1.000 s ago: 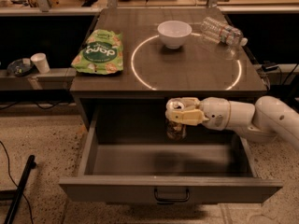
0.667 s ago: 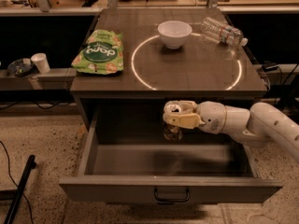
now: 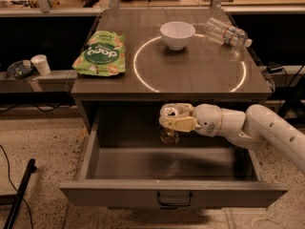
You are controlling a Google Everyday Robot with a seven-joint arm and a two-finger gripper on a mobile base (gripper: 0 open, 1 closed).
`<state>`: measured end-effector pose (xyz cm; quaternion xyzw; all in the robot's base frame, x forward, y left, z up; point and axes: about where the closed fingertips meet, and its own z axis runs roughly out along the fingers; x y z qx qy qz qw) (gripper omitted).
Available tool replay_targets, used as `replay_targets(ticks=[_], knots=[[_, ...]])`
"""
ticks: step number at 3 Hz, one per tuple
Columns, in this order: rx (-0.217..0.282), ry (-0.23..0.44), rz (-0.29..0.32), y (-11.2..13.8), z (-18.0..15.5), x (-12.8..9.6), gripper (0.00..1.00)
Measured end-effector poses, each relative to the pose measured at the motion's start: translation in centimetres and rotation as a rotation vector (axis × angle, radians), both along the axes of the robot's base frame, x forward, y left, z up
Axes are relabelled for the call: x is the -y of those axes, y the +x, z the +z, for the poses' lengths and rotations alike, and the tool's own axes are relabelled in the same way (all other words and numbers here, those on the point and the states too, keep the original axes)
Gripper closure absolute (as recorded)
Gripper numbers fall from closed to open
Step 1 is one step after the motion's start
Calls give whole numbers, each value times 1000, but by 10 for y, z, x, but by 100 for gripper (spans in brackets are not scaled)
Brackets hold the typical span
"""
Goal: Place orange can into top drawer
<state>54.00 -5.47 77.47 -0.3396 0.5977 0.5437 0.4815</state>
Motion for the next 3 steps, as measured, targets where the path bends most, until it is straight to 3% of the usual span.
replay_targets(ticks=[2,3], knots=[[47,-40,-19,8,-22,-36,100],[63,-17,-14,15,-42,-48,100]])
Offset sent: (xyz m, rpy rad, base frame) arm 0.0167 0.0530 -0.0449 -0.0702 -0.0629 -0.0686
